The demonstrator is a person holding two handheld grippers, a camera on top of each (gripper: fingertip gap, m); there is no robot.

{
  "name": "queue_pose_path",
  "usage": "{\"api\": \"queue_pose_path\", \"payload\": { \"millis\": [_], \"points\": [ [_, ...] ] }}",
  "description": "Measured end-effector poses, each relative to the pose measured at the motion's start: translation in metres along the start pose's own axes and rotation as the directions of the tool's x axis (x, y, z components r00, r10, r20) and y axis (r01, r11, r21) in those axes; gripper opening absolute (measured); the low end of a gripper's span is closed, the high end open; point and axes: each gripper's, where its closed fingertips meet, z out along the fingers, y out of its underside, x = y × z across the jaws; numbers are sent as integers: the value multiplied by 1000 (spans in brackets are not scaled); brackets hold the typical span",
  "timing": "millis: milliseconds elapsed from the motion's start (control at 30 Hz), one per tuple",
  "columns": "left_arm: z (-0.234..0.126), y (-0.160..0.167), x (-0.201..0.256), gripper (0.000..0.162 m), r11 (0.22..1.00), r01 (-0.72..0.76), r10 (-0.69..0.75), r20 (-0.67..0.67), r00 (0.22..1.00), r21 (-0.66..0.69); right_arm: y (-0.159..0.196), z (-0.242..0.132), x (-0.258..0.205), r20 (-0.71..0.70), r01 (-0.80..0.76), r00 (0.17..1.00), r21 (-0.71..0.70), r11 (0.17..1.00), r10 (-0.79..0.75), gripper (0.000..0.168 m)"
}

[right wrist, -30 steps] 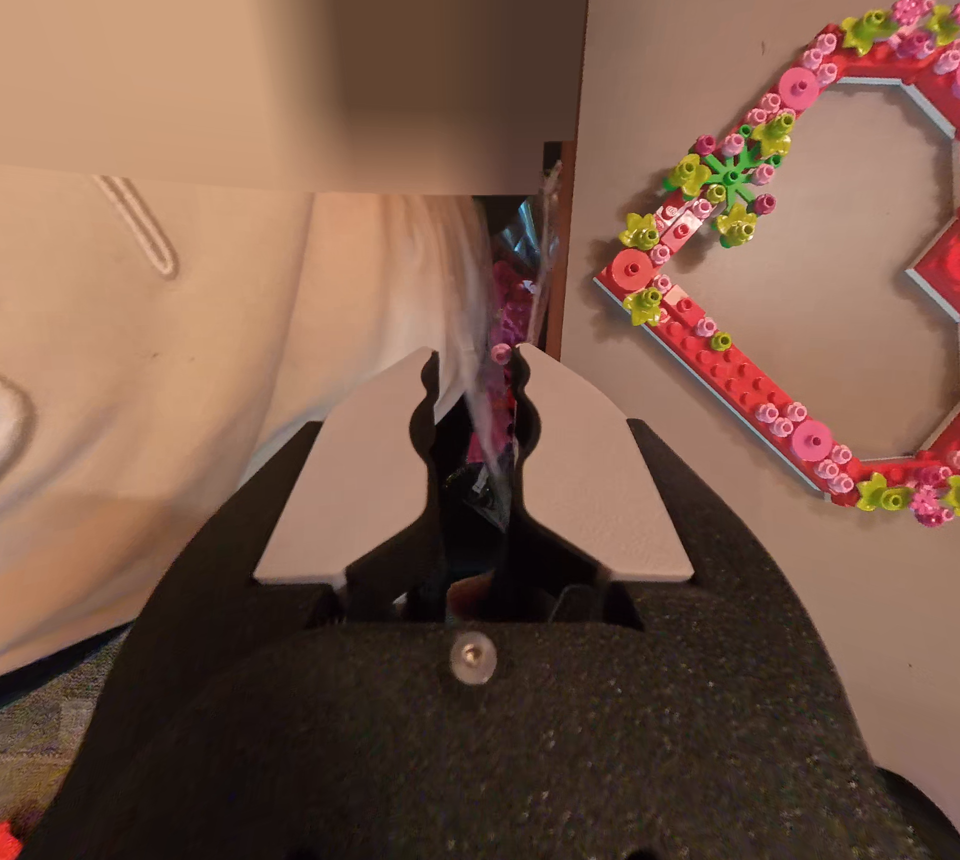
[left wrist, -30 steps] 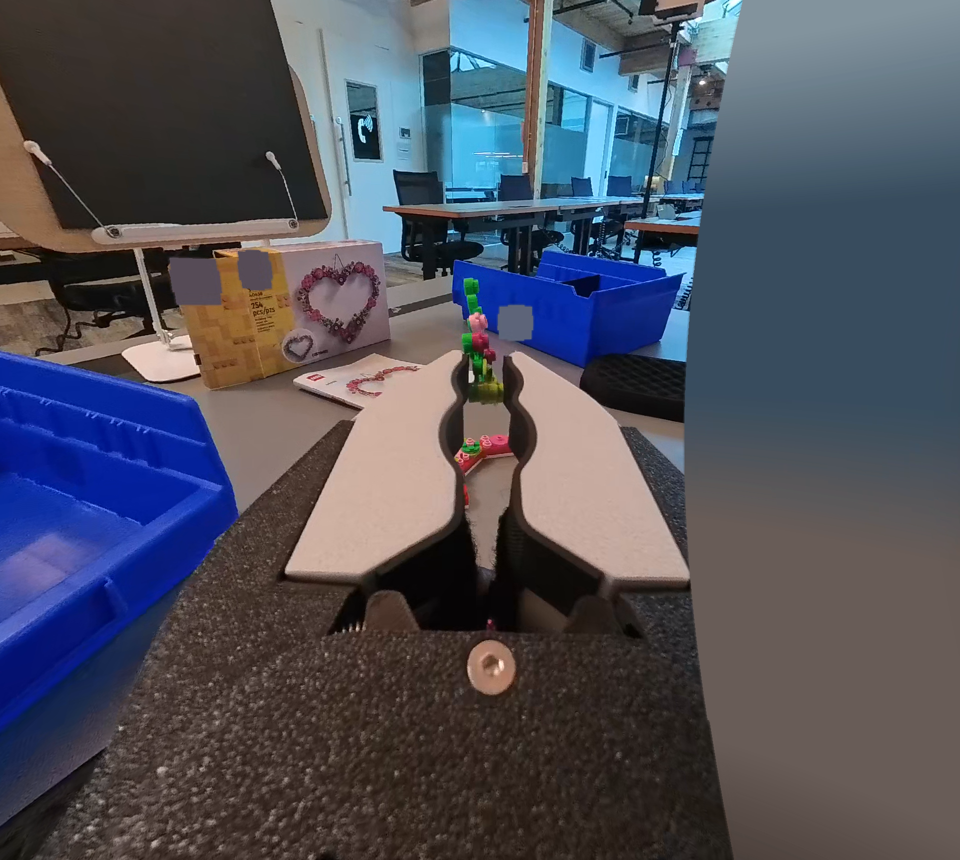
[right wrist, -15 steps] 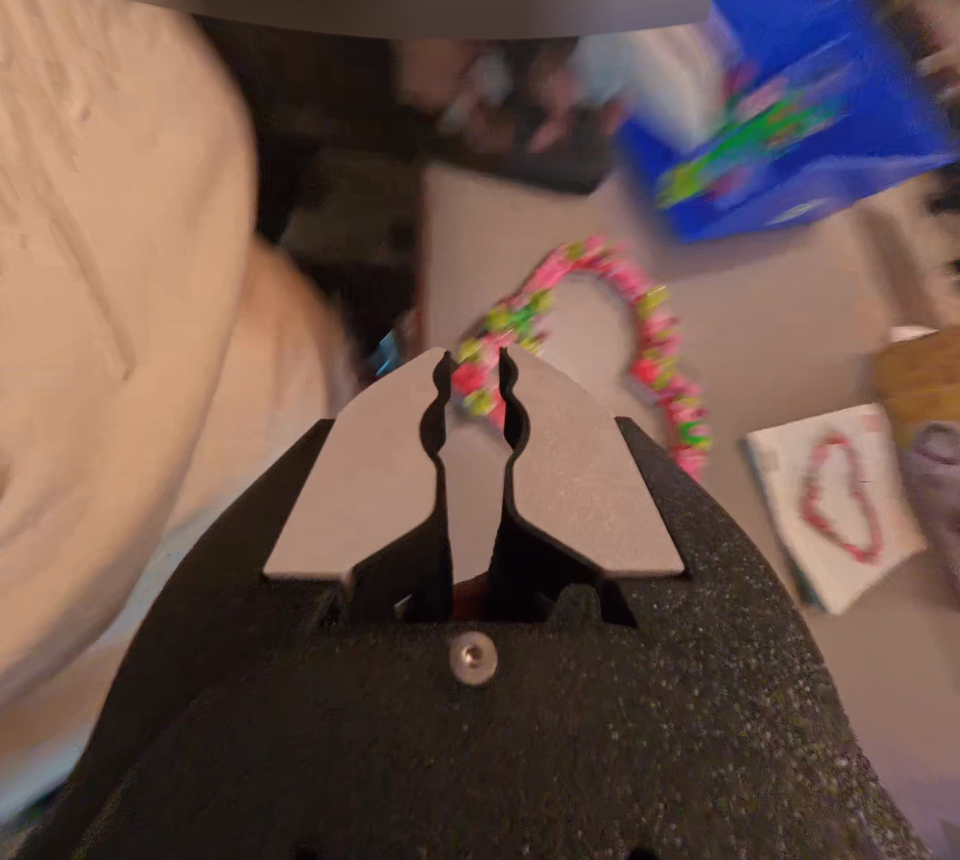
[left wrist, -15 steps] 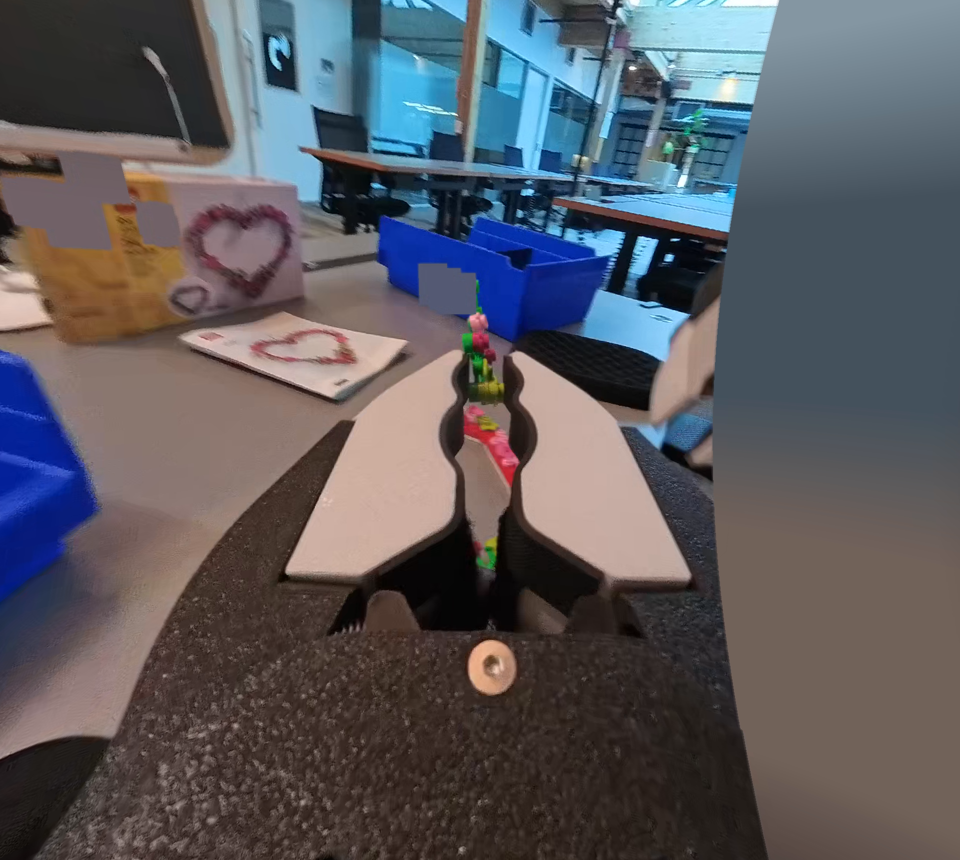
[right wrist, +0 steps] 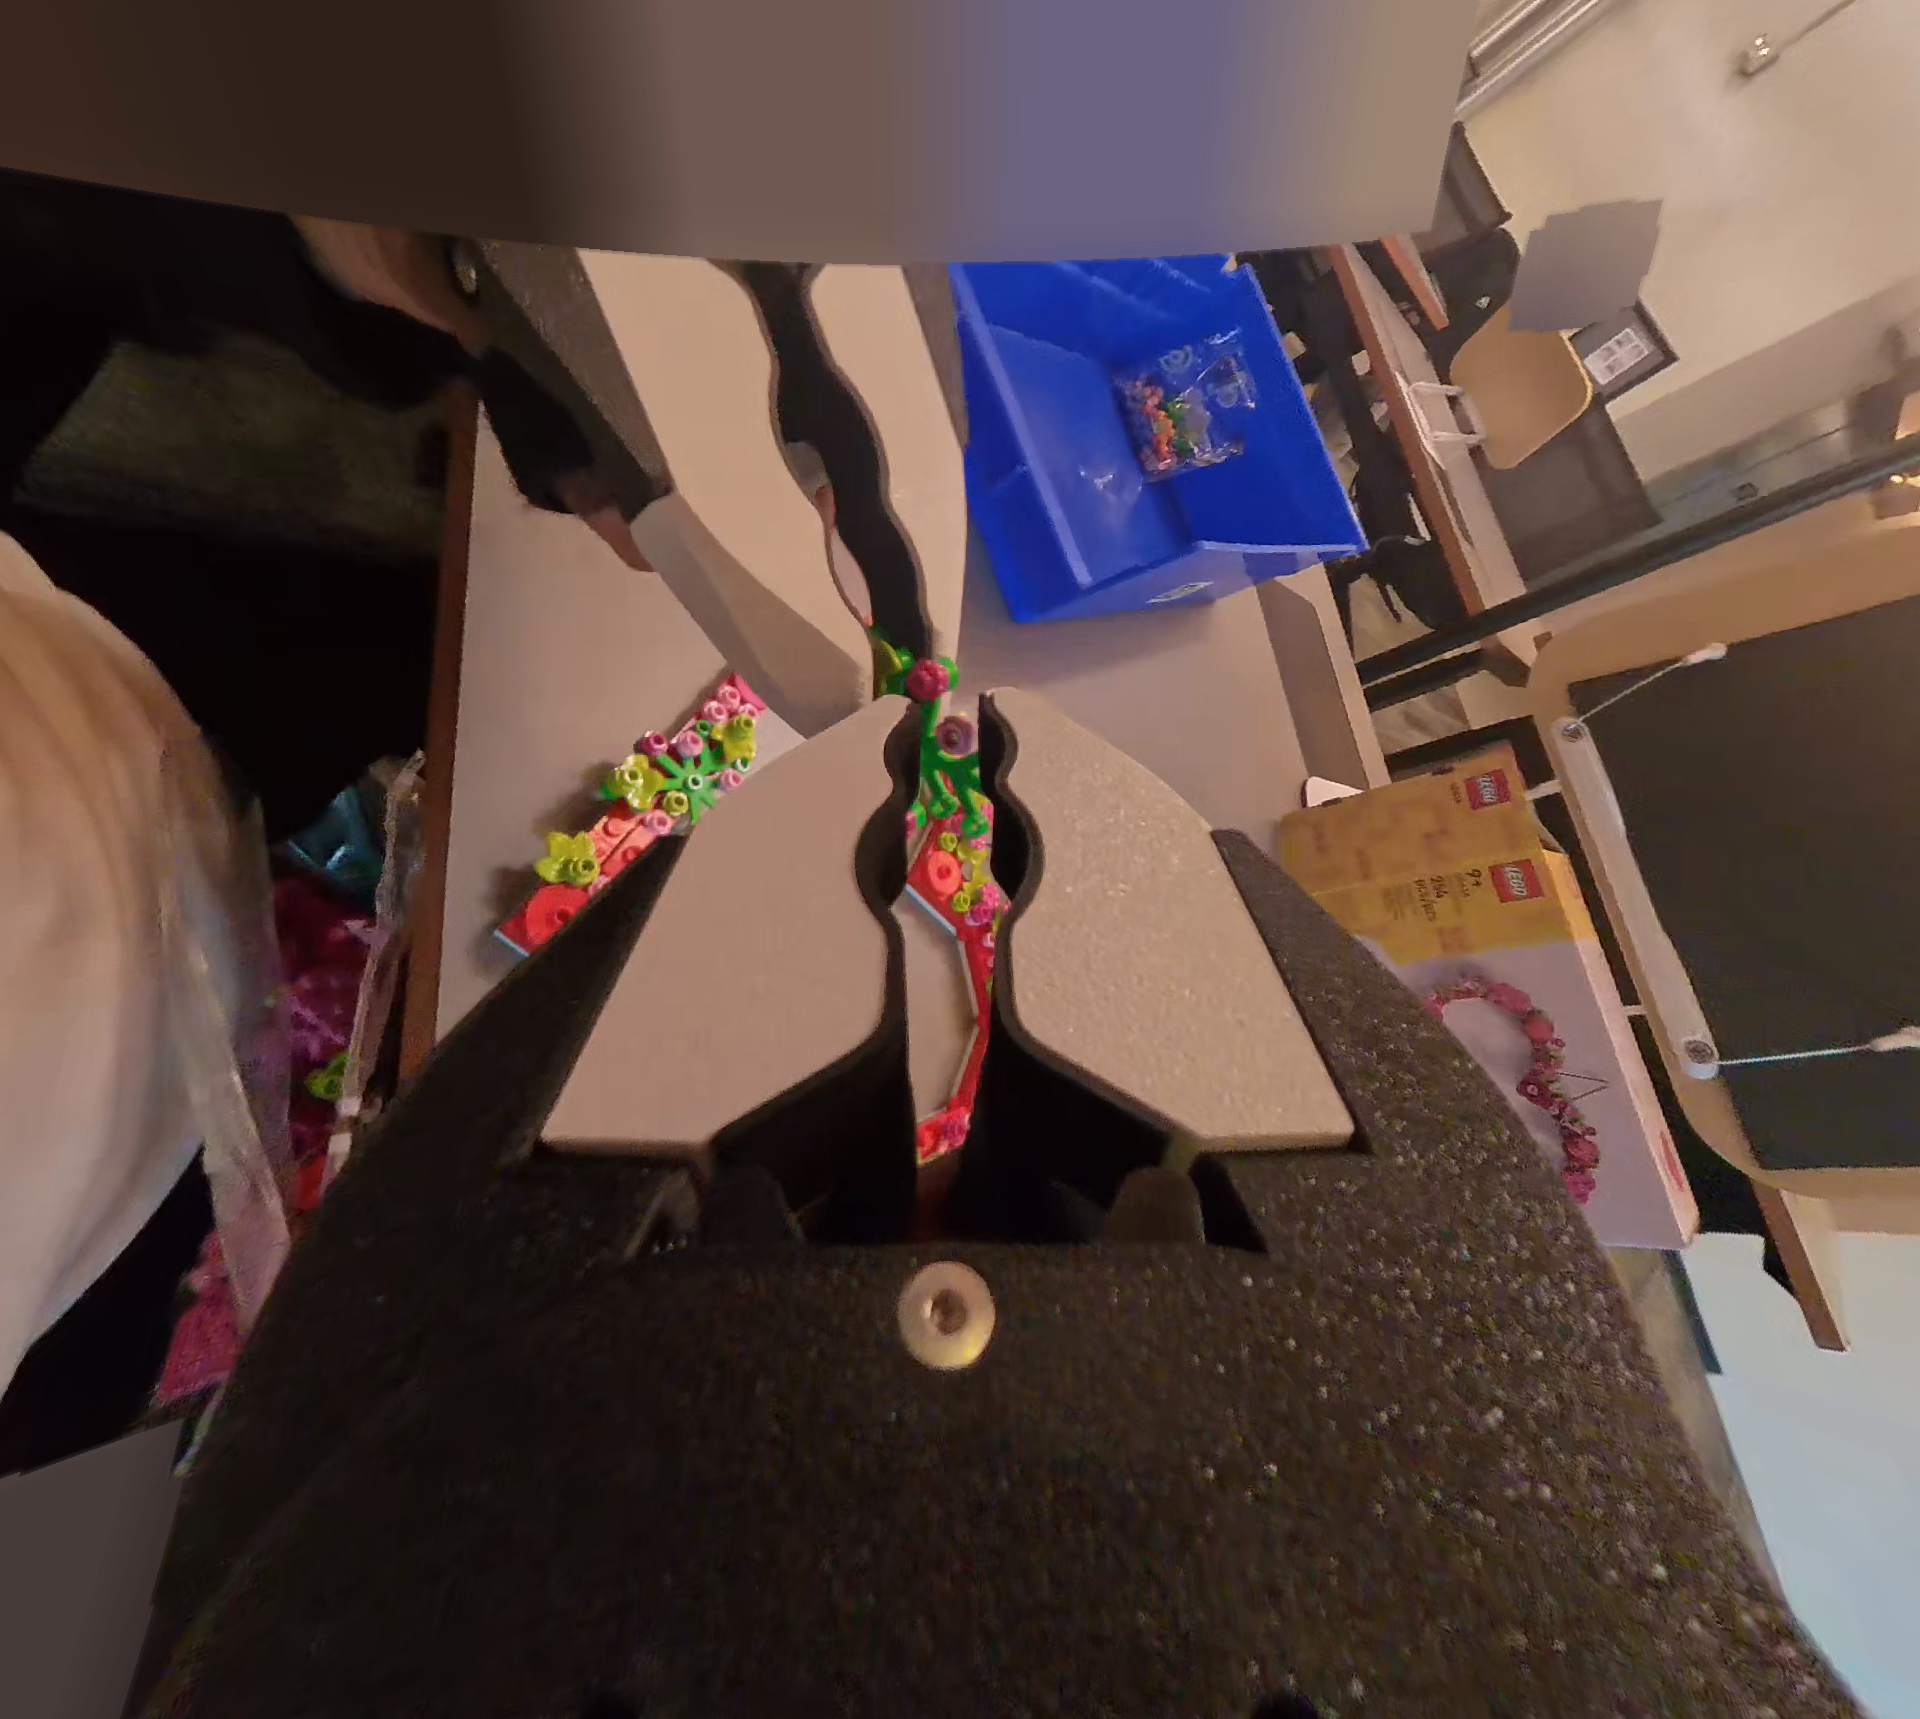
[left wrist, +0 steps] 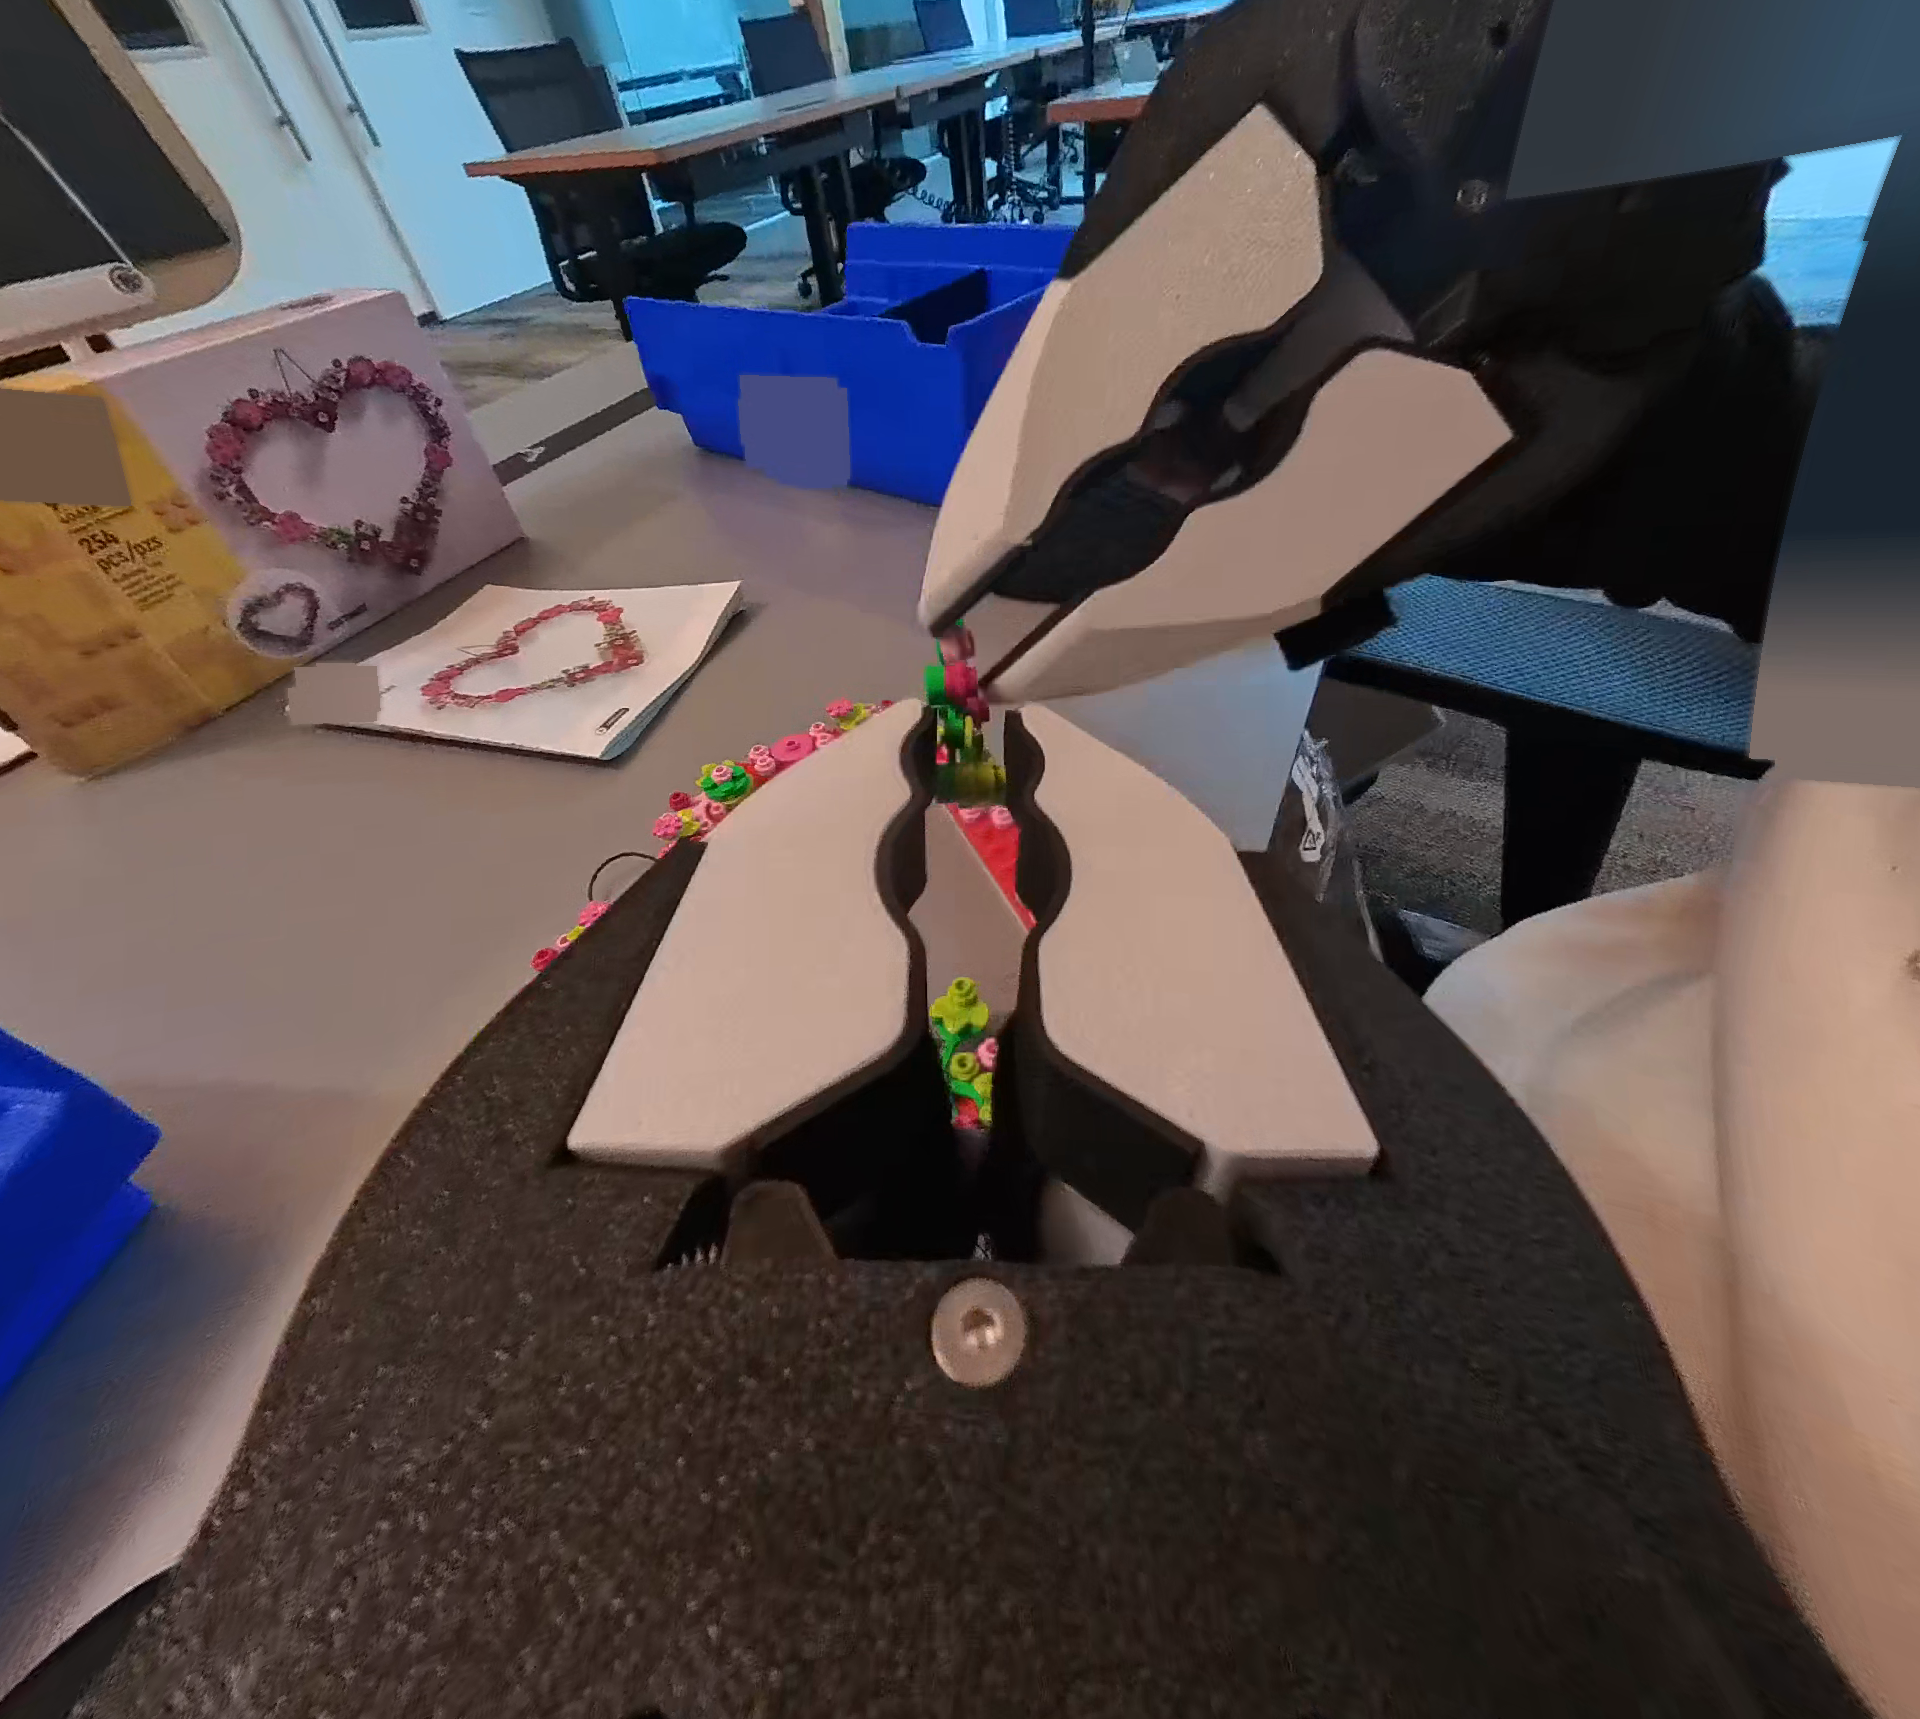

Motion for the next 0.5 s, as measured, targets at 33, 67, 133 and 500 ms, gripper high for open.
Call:
{"api": "queue_pose_path", "payload": {
  "millis": [33,67,133,500],
  "points": [
    [0,1,1,12,1000,-2,2,-3,1000,-5,2,1,-2,7,6,1000,-13,1000,-6,9],
    [1,1,1,12,1000,-2,2,-3,1000,-7,3,1,-2,4,15,1000,-24,1000,-15,9],
    [0,2,1,12,1000,12,-12,-3,1000,-12,6,1,-1,-10,40,999,-39,998,-40,8],
    [-5,-7,-3,11,978,203,-201,-48,978,41,-5,-4,1,-83,49,996,52,997,-44,6]
  ]
}}
